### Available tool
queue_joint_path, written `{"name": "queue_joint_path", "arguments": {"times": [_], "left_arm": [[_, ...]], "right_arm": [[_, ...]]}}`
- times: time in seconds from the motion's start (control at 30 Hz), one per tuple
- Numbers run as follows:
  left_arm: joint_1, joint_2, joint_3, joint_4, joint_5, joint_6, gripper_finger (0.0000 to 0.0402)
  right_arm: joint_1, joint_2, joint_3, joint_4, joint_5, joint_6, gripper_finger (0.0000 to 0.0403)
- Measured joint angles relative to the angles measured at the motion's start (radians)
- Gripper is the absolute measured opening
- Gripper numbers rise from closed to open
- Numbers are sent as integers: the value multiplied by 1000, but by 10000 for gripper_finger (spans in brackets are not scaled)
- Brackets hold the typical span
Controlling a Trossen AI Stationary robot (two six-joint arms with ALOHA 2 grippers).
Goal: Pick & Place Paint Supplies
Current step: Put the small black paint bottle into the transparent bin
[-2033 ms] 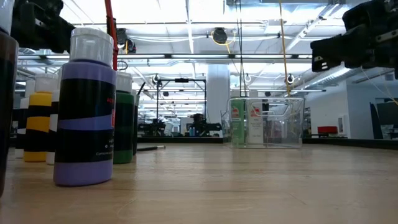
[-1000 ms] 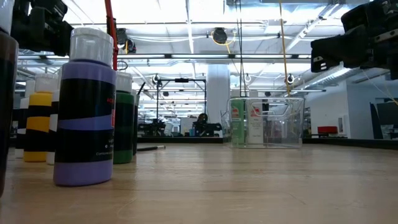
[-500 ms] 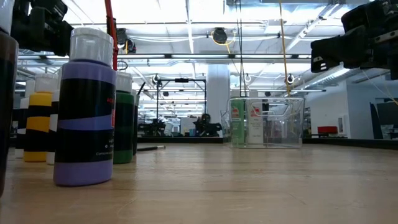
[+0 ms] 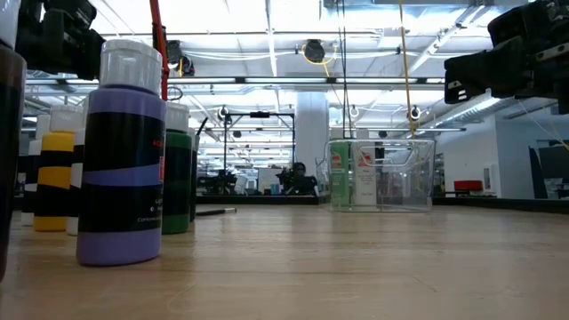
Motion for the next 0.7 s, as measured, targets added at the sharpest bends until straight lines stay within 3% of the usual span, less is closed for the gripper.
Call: {"name": "queue_joint_path", "arguments": {"times": [0.37, 0.6, 0.7], "left_arm": [[0, 0, 0, 122, 8, -281, 26], [0, 3, 0, 168, -3, -313, 26], [-14, 46, 1, 242, 54, -322, 26]], "right_arm": [[0, 0, 0, -17, 0, 0, 16], [0, 0, 0, -23, 0, 4, 16], [0, 2, 0, -23, 0, 19, 16]]}}
